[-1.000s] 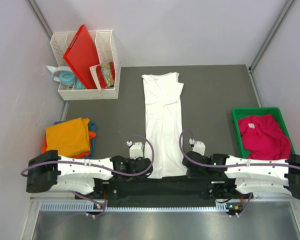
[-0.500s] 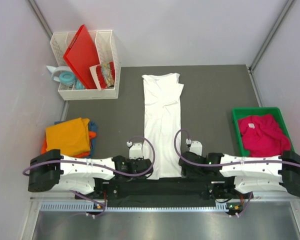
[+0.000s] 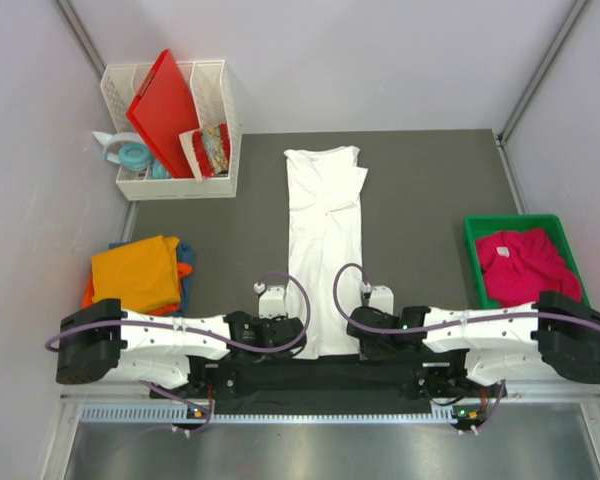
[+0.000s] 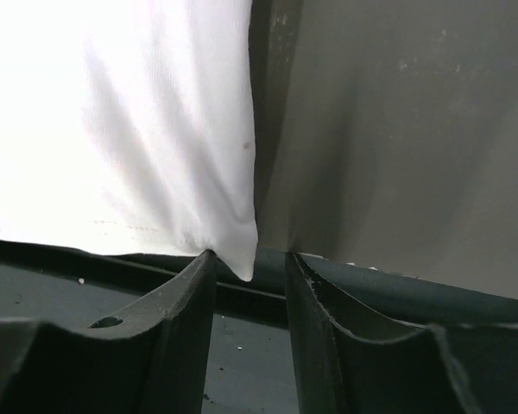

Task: Fold and stack the t-shirts
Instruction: Grab the bottom of the folded rectangular tshirt with both arms

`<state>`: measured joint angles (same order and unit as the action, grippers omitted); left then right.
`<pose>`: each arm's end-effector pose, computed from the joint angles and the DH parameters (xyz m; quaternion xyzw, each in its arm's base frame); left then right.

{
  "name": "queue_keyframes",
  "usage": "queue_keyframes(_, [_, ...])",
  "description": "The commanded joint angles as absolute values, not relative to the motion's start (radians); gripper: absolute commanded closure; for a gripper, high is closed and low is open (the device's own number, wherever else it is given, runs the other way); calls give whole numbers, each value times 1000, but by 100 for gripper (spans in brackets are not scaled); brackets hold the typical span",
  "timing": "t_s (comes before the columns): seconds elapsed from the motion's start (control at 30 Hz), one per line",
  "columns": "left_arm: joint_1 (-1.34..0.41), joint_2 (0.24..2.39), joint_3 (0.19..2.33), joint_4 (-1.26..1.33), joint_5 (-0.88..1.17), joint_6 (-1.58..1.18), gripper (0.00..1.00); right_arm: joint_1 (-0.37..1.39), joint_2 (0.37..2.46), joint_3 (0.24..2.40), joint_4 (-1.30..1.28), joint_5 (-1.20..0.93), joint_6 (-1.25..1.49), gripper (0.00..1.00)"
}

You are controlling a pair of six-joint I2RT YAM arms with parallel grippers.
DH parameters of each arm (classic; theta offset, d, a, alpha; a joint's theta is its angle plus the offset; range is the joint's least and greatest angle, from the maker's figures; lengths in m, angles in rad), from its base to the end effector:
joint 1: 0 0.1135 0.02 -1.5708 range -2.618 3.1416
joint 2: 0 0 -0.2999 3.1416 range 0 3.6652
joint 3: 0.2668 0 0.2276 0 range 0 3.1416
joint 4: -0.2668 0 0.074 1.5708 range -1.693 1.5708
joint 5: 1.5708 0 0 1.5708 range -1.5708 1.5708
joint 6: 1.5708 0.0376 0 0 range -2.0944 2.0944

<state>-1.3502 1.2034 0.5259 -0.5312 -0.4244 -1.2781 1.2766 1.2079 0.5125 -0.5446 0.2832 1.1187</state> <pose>0.0500 -0.1521 0.2013 -0.0032 0.9623 -0.1177 0.2451 0.0554 0.1466 0.1951 -0.0538 0.9753 0.1010 0.1890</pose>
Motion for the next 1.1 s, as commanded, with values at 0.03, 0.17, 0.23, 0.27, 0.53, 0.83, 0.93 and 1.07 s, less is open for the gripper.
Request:
queue_keyframes(0.03, [-1356,1204,523,-528,-405,-1266,100,1304,1232,515,-514,301,1143,65])
queue_keyframes(0.17, [-1356,1198,520,-528,-405,-1269,100,1316,1230,512,-528,314,1164,75])
queue_keyframes(0.23, [-1356,1195,517,-528,-407,-1270,100,1316,1220,514,-534,327,1173,89])
queue_keyframes(0.27, [-1356,1195,515,-526,-408,-1269,100,1316,1216,517,-538,334,1177,94])
queue_keyframes(0.53, [-1355,1183,514,-528,-411,-1269,100,1330,1170,543,-589,402,1195,100])
queue_keyframes(0.83, [-1355,1143,583,-609,-482,-1244,100,1390,1141,643,-726,515,1203,100])
queue_keyframes(0.93, [-1356,1124,624,-646,-506,-1235,100,1404,1149,650,-738,522,1212,100])
queue_keyframes(1.07, [-1356,1101,635,-660,-503,-1244,100,1431,1149,650,-750,523,1241,100])
